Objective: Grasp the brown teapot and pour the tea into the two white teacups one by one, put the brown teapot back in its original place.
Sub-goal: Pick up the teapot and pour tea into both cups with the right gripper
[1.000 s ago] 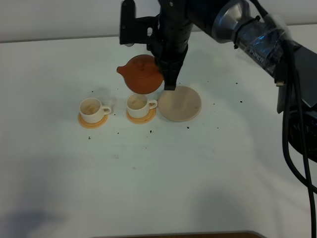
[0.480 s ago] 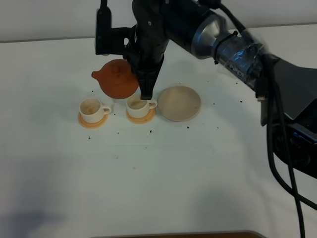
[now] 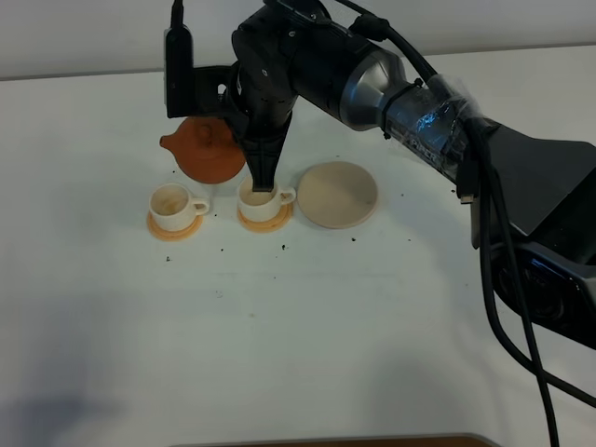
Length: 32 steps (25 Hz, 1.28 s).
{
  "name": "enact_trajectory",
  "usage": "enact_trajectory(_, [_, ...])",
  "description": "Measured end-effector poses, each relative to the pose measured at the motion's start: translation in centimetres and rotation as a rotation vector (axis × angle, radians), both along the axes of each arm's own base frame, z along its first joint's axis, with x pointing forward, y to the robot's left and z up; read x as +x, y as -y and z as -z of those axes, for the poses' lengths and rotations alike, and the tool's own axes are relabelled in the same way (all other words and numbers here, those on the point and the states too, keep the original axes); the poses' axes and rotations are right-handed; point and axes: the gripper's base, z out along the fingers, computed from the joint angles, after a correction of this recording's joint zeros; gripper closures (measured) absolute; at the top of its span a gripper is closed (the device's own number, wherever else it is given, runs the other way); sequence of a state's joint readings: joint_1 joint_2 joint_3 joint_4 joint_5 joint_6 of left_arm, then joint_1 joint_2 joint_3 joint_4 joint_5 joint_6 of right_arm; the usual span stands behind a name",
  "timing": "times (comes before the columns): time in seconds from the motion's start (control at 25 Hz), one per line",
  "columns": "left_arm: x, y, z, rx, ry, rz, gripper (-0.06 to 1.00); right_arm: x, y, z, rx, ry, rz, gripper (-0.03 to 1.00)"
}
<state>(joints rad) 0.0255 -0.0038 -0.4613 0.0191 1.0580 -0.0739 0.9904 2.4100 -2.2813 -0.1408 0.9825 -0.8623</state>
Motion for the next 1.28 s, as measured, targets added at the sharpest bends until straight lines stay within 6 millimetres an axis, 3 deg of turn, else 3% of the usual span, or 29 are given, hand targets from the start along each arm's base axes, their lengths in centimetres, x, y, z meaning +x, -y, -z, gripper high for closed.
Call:
enact_trajectory(0.6, [0.0,0.0,0.0,0.0,0.0,0.0,0.67,-1.4,-2.2,1.9,-0.101,0.199,-0.143,0.83])
enact_trajectory(1.28, [0.0,0.0,0.0,0.0,0.0,0.0,0.67,-0.8,-2.4,1.3,-0.156,0.361,-0.214,0.83])
